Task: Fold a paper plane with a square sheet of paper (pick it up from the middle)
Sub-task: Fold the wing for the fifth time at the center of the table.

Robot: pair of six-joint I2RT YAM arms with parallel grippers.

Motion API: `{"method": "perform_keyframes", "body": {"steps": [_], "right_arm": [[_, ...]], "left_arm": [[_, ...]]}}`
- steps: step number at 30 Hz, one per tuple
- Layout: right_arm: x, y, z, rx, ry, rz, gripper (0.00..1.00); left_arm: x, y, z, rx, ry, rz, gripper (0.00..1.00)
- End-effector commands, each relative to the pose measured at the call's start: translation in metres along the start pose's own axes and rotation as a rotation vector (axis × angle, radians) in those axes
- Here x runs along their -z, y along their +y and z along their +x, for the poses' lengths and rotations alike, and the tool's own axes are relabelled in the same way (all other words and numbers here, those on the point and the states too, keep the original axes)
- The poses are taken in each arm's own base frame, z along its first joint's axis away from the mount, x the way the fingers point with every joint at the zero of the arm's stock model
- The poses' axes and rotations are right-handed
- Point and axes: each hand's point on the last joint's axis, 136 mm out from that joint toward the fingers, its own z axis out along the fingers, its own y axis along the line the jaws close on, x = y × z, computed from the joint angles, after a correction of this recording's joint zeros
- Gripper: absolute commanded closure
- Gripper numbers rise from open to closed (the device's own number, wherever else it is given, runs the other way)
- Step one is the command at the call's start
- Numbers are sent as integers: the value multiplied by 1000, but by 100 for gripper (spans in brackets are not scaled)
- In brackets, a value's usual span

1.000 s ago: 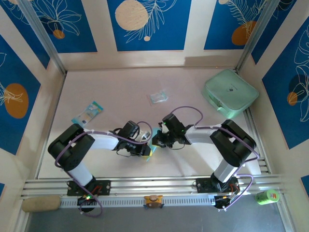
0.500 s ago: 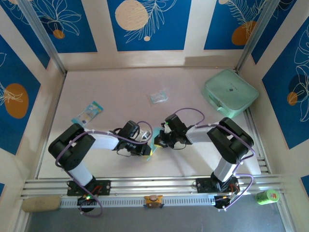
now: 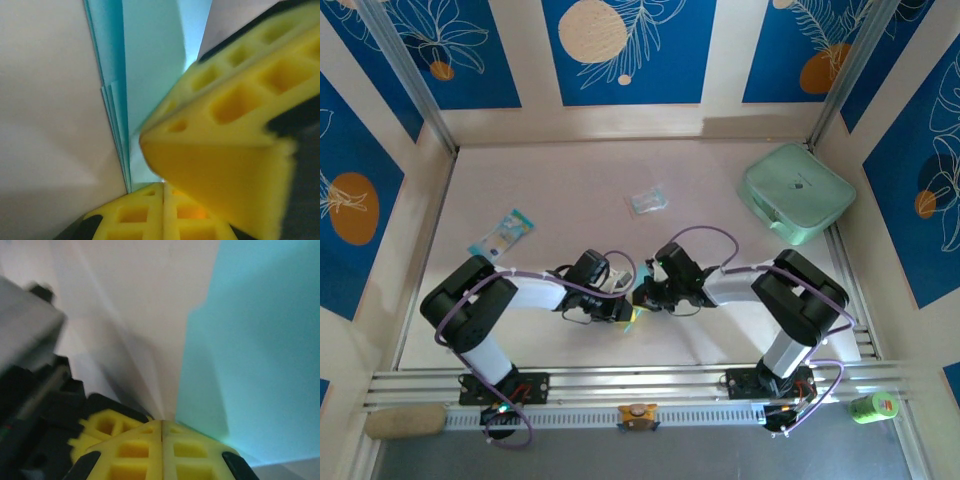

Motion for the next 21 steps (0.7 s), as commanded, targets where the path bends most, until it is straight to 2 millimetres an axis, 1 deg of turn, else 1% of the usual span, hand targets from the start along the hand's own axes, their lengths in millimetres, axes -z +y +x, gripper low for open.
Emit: {"method": "perform_keyframes", "body": {"steps": [1,3,6,10,15,21], "right_arm": [[-6,-22,9,-49,3,42,95],[-7,-35,9,-71,-4,66,95],[-6,-44,6,-92,-12,59,96],[0,-43,-7,-81,-38,50,96],[10,-40,-32,-83,-82,17,96],[22,-48,-56,-110,-132,-6,95]], "left_arm": [[-4,20,20,53,47,-63,100],[-3,20,20,54,48,-63,100],[-4,20,20,54,47,-63,100],[-4,20,20,55,47,-63,100],[-4,20,20,57,50,-60,100],[-5,20,20,57,51,-58,100]]}}
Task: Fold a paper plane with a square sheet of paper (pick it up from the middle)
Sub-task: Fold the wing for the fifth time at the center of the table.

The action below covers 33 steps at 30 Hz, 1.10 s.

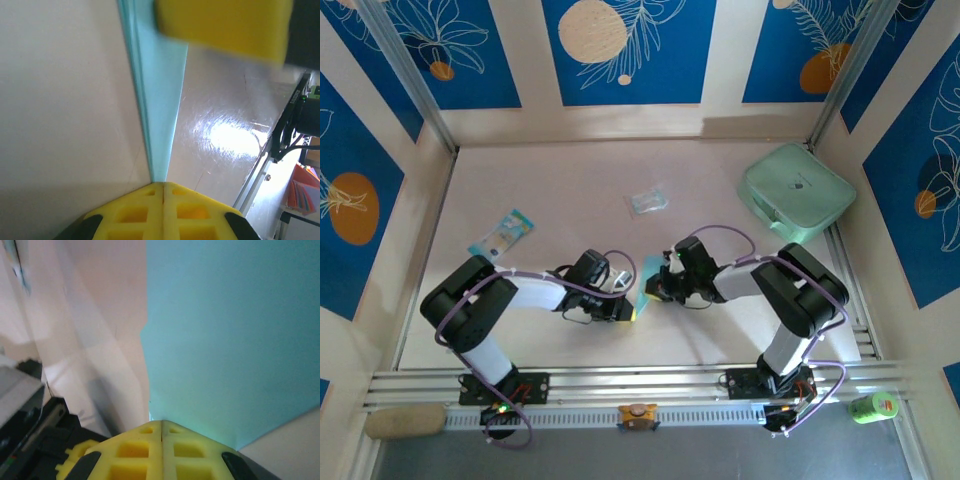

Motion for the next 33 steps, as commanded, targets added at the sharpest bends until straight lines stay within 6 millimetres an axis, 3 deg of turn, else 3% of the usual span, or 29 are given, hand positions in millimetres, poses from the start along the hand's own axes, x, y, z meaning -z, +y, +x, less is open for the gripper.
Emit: {"method": "perform_keyframes", "body": {"steps": [1,8,14,18,22,33], "right_arm": [[3,-19,-17,-21,-41,44,95],[3,-15,-15,-18,-24,29,95],[-2,-9,5,-1,16,32,95],[-6,-3,21,10,45,32,95],[-11,2,35,11,65,27,95],[-16,5,42,6,74,28,95]], "left_arm": [[-5,20,22,64,62,-59,100],[3,13,18,31,28,-55,100],[32,-17,-2,-60,-123,-26,100],[41,-35,-13,-98,-157,1,100],[34,-44,-19,-107,-125,43,100],[4,-26,-15,-57,-45,34,100]]}}
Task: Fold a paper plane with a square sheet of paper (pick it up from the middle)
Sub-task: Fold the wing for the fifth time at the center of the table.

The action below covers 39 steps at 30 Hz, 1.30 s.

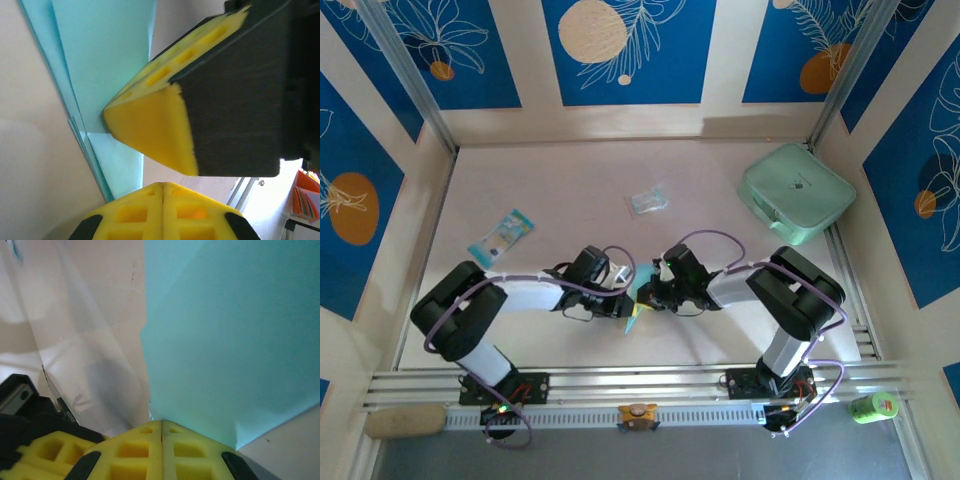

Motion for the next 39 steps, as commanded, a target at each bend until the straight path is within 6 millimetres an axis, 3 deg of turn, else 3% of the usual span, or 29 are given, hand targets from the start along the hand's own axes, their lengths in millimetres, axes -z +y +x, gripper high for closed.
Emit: {"method": "perform_keyframes", "body": {"steps": [1,8,16,39], "right_arm": [[0,-10,7,-28,12,30,95],[0,-11,8,-28,12,31,95],[5,-13,-7,-20,-15,41,95],[35,-30,-73,-34,-152,66,94]], "left_arm": [[-6,-11,-6,-19,-2,37,100],[-13,10,0,25,23,-36,98],[-16,49,29,107,120,-186,100],[-21,50,34,123,152,-167,100]]}}
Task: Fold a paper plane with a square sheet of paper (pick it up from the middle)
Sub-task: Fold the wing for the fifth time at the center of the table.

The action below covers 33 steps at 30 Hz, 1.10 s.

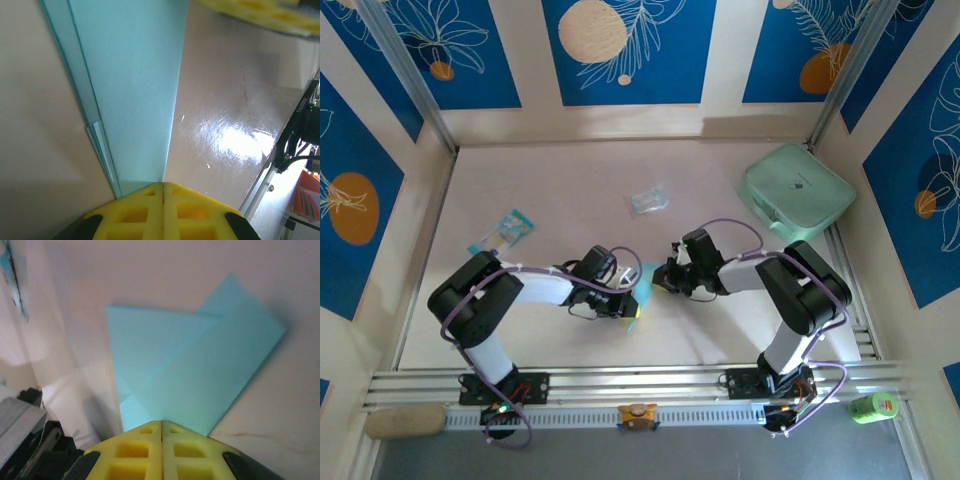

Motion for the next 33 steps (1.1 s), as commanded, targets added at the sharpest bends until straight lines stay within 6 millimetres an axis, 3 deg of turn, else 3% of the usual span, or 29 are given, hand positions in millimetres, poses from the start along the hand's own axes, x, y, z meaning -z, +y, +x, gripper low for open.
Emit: {"method": "perform_keyframes", "body": {"steps": [1,7,11,19,28,33], "right_arm": [[2,-5,-16,8,-31,27,94],[8,-6,-33,-1,-58,37,94],[11,-17,-42,-36,-73,87,94],[16,-30,-48,-95,-76,100,93],[48,8,-69,28,-99,39,91],[54,30,-57,83,-76,-11,89]], "left_arm": [[-8,42,33,91,95,-137,100],[-8,41,33,89,94,-136,100],[-8,41,33,89,93,-135,100],[-7,40,33,85,90,-133,100],[-6,38,32,76,82,-120,100],[-6,37,32,73,81,-118,100]]}}
